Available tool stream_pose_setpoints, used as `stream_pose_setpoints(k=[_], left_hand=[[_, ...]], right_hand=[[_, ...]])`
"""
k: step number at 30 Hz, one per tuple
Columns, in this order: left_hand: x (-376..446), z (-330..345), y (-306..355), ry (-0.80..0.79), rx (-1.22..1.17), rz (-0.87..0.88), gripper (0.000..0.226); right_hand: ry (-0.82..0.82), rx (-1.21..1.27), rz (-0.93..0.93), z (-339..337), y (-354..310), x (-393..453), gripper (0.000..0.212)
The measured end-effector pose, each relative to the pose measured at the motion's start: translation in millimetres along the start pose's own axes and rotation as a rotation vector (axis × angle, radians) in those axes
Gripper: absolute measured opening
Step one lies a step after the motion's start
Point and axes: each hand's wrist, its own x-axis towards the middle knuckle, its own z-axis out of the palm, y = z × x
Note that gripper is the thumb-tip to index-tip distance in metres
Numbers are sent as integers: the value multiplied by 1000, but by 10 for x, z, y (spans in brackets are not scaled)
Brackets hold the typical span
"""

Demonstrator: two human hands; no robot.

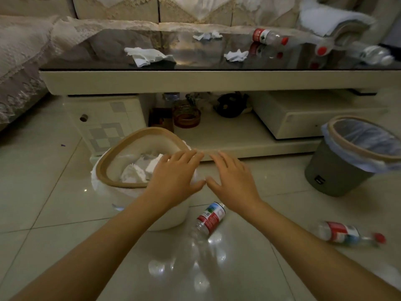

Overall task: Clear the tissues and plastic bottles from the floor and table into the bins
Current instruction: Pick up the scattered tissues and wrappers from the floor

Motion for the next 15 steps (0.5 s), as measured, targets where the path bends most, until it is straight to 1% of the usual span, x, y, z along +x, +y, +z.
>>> stream_pose_setpoints(k=[2, 5, 8, 12, 15], left_hand=[[0, 63, 184, -22, 6, 49, 70], [-53, 245, 429, -107, 34, 150, 70], [-123, 509, 651, -141, 18, 224, 68], [-243, 832, 1019, -261, 33, 352, 71], [-297, 1007, 1320, -313, 19, 434, 73]], right_hand=[[-18, -30, 44, -37, 180, -203, 61], [-43, -63, 89, -70, 431, -503, 61], [-79, -112, 121, -74, 671, -809, 59], [-155, -113, 207, -13, 975, -1266, 61], [-191, -117, 264, 90, 1158, -1632, 61]])
